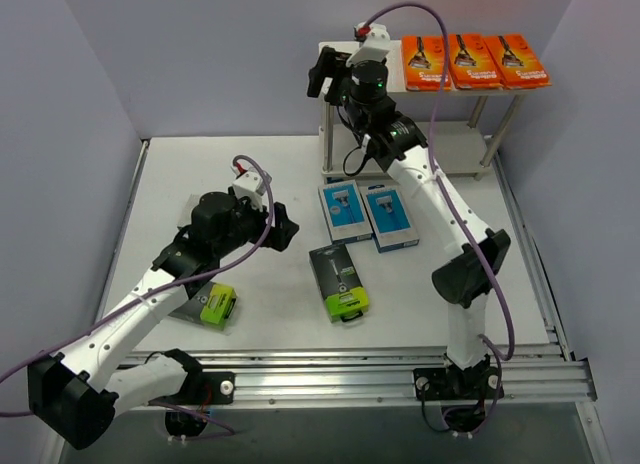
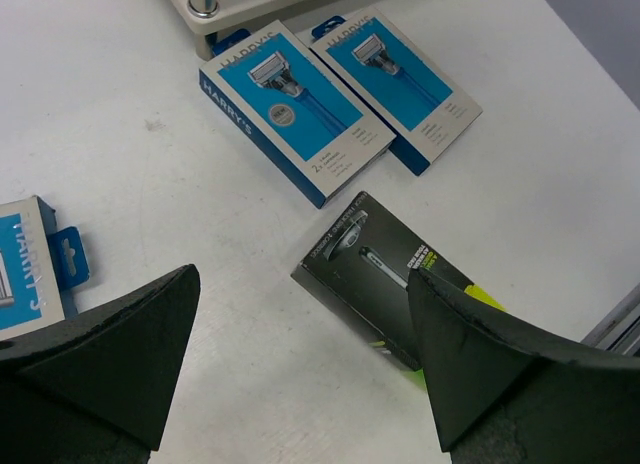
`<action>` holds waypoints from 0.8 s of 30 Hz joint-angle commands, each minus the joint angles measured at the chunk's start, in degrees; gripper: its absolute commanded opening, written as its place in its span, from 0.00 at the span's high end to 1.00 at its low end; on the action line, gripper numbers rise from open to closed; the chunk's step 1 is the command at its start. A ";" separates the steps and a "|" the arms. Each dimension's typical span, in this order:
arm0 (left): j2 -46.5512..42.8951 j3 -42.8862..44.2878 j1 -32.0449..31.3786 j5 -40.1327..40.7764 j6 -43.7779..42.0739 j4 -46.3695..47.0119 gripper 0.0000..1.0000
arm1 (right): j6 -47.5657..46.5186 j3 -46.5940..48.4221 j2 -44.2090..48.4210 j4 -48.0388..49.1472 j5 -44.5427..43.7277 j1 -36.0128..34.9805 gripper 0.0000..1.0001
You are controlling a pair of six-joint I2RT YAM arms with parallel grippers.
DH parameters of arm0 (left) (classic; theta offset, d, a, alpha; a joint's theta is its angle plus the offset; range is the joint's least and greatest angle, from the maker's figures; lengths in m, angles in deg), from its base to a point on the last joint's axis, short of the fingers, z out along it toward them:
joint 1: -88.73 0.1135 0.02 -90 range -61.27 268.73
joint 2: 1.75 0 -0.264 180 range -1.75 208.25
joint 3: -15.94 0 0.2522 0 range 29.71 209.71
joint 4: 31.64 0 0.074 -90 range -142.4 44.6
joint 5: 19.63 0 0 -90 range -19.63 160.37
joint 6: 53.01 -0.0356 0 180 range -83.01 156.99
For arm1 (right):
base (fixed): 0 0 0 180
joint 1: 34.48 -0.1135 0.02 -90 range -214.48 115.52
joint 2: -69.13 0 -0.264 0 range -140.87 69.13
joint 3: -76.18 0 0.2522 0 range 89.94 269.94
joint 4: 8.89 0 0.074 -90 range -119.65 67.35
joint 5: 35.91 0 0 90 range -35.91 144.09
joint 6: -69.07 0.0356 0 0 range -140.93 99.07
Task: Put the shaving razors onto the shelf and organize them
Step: Place the shaving razor onto shelf
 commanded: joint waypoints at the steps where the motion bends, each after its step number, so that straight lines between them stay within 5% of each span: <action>1: -1.96 1.70 -2.83 6.77 -3.71 -1.23 0.06 | -2.24 7.16 -5.17 2.79 -8.17 -1.48 0.23; 12: -1.71 2.05 -11.62 16.71 -5.04 -3.87 0.06 | -6.29 11.49 -10.91 6.67 -13.11 -0.78 0.12; 24: -0.21 2.23 -13.48 14.97 -5.13 -4.04 0.06 | 0.47 12.36 -13.28 4.12 -9.94 5.02 0.12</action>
